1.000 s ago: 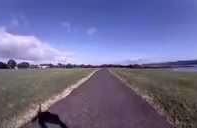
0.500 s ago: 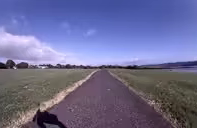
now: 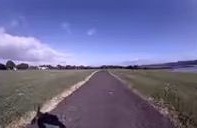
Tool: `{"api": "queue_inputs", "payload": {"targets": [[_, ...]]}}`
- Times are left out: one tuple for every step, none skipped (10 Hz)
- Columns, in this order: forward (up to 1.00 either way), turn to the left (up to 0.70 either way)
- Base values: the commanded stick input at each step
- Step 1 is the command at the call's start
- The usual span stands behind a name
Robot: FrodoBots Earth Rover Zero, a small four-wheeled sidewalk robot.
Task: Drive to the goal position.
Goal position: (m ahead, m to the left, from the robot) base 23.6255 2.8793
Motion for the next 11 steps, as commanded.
{"api": "queue_inputs", "payload": {"targets": [[0.70, 0.00], [0.70, 0.00], [0.70, 0.00], [0.70, 0.00], [0.70, 0.00], [0.70, 0.00], [0.70, 0.00], [0.70, 0.00], [0.70, 0.00], [0.70, 0.00], [0.70, 0.00]]}}
